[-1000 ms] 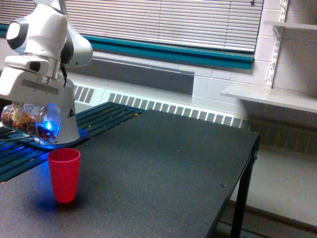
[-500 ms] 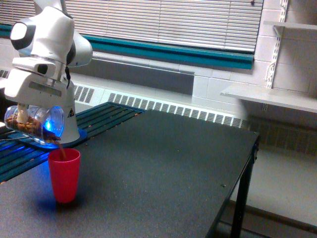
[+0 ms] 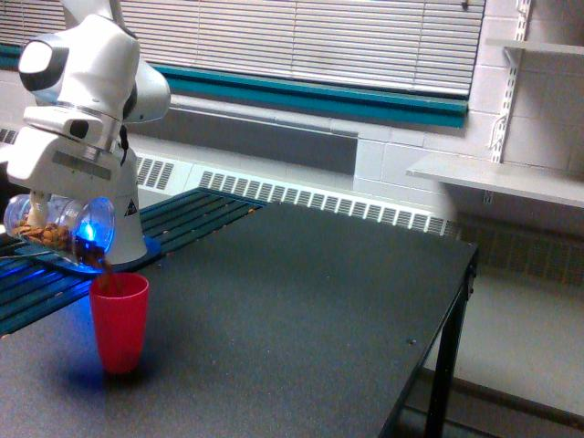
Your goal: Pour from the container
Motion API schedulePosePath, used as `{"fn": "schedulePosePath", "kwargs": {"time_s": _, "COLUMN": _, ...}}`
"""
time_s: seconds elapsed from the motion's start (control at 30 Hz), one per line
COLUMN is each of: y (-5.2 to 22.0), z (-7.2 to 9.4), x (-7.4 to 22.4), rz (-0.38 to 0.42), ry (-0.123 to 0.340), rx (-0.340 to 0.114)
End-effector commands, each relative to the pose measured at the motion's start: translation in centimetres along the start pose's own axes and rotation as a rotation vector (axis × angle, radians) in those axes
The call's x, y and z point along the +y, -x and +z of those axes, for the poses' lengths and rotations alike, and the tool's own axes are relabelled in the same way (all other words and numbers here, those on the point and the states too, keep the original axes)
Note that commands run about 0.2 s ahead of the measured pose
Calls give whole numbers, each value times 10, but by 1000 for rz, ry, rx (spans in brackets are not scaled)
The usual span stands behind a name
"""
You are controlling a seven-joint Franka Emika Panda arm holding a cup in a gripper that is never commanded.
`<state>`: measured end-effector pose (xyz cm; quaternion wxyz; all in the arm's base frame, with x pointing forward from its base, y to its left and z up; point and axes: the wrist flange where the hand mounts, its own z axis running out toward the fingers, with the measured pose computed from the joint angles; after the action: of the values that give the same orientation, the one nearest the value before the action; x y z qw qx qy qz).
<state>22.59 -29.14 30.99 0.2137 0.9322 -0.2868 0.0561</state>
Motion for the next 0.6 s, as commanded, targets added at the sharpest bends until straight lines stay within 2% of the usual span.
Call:
{"fn": "schedulePosePath", "kwargs": {"time_s": 0.03, "y": -2, "z": 0, "x": 0, "rz": 3, "ry": 14, "rx": 0}}
{"fn": "schedulePosePath", "kwargs": {"time_s": 0.6, "y": -4, "z": -2, "x": -8, "rz": -48, "ry": 36, "rx": 3}}
